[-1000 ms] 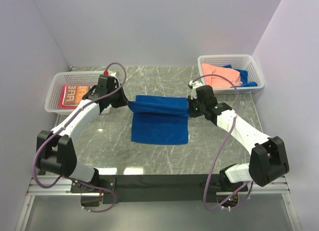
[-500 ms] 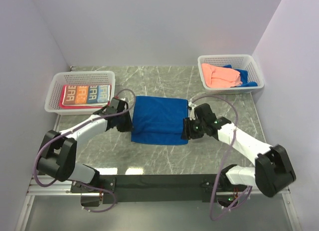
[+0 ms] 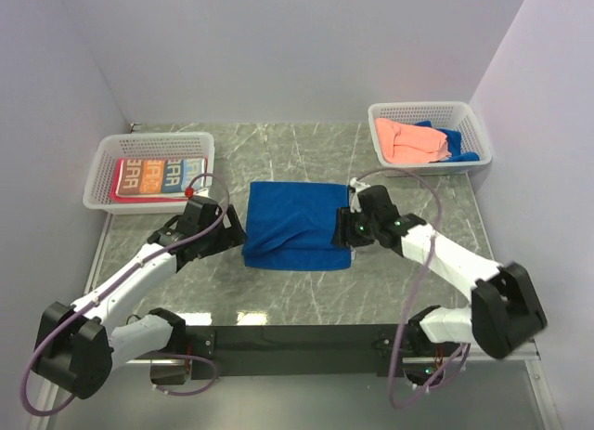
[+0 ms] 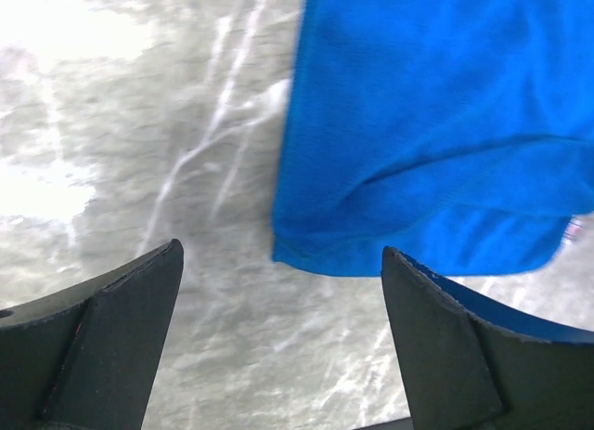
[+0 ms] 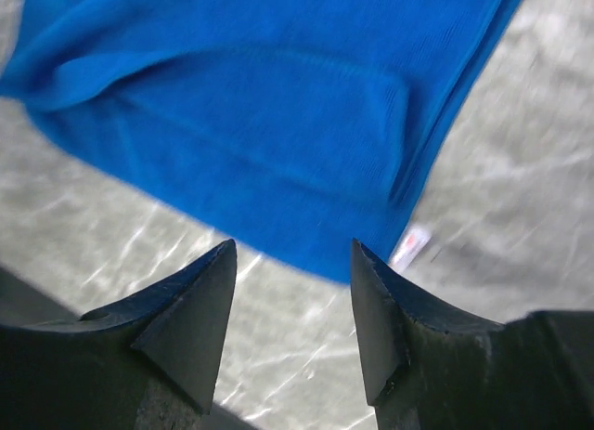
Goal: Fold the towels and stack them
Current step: Fold the towel
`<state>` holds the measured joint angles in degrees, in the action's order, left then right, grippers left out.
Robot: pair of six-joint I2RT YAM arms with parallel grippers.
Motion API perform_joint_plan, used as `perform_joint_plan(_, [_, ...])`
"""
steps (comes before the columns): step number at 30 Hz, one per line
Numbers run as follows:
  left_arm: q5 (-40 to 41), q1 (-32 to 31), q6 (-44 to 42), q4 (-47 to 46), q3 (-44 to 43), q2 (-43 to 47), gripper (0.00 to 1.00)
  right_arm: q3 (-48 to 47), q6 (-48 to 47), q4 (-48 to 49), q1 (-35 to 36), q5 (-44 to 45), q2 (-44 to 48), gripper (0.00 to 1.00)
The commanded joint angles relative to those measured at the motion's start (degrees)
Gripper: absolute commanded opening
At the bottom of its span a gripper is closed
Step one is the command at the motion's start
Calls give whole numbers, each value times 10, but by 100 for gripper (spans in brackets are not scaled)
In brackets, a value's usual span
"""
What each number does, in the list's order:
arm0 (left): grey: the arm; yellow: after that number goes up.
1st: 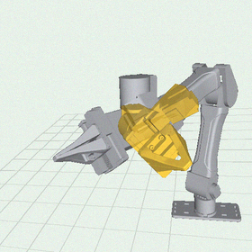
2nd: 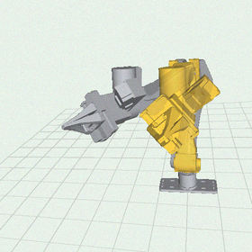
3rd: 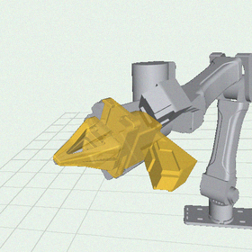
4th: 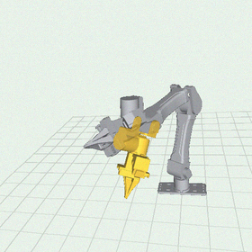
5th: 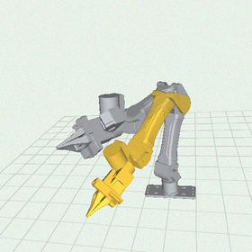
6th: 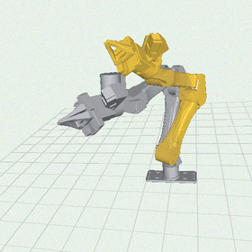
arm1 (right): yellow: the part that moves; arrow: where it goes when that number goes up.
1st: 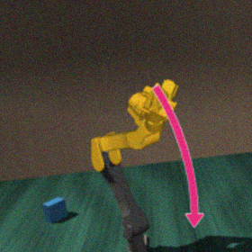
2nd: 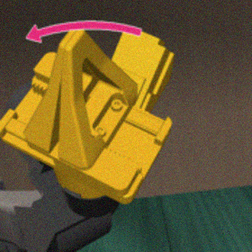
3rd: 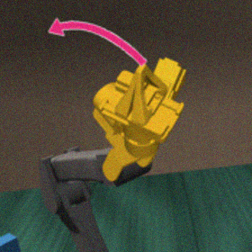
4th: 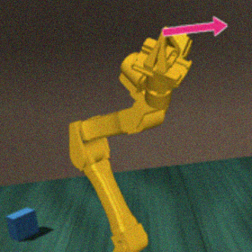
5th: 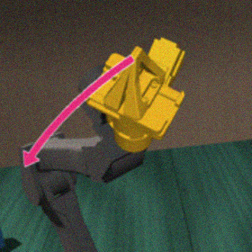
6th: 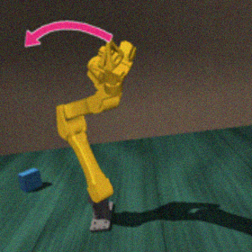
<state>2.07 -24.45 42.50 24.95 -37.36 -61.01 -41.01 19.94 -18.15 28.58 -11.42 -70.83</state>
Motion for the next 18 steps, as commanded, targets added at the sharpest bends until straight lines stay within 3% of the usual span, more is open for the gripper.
perform_joint_plan(1, [39,2,6,26,-17,-6,92,-67,-59,28,-17,39,-68,59])
perform_joint_plan(7, [15,2,7,14,-20,-25,87,-118,-96,40,-38,25,-163,48])
perform_joint_plan(13, [-3,2,15,-1,-15,-46,83,-138,-107,44,-41,20,-223,43])
perform_joint_plan(18, [-5,2,11,-3,-16,-53,82,-145,-119,43,-41,1,-237,29])
